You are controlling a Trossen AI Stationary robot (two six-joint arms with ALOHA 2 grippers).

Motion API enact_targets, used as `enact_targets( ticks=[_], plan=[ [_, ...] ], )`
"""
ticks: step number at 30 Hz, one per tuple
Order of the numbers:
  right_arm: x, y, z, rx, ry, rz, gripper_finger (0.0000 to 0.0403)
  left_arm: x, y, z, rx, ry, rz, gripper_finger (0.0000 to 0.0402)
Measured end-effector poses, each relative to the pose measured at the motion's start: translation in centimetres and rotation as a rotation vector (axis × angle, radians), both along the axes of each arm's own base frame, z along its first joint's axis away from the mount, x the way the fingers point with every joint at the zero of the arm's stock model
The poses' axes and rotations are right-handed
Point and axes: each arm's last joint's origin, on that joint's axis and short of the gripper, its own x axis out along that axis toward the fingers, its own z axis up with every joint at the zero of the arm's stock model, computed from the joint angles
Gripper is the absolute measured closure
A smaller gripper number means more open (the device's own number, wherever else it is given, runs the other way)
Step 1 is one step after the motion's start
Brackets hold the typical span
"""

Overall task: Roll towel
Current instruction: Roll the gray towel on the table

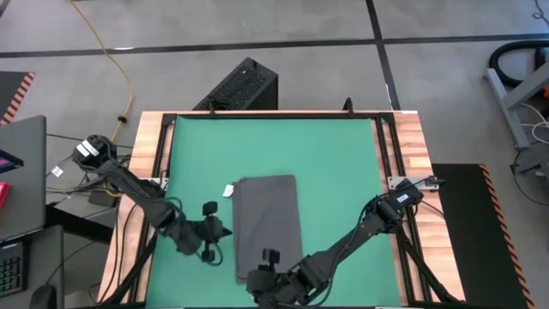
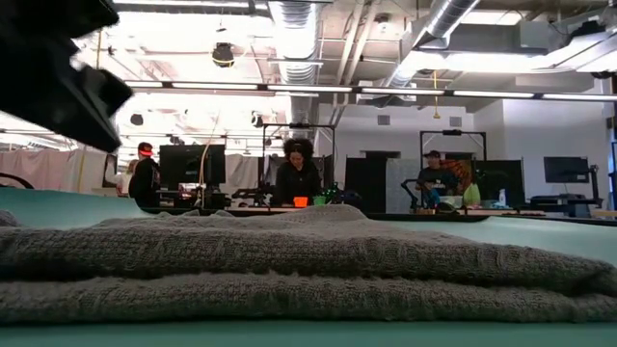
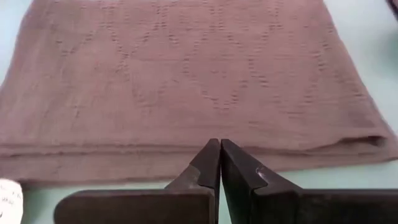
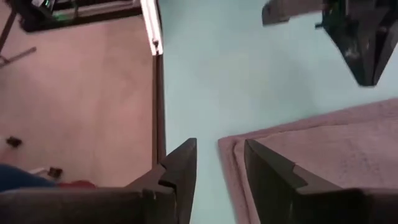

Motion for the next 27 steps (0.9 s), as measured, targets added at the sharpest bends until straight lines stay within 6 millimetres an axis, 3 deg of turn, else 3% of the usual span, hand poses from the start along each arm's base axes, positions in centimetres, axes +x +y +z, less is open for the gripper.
enact_targets(
  ticks=[9, 13, 19, 27],
  plan=[
    [0.0, -0.1, 0.0, -0.013, -0.019, -0.042, 0.0244, 0.4, 4.4, -3.3, -0.001, -0.005, 0.004, 0.0401],
    [0.7, -0.9, 0.1, -0.048, -0.037, -0.028, 0.0232, 0.8, 4.9, -3.4, -0.014, -0.007, -0.032, 0.0401],
    [3.0, -2.3, -1.9, -0.053, -0.054, -0.056, 0.0197, 1.0, 5.6, -3.6, 0.058, 0.006, -0.025, 0.0401],
    [3.2, -2.7, -2.4, -0.047, -0.026, -0.059, 0.0189, -0.2, 6.7, -5.7, -0.002, 0.003, 0.014, 0.0401]
  ],
)
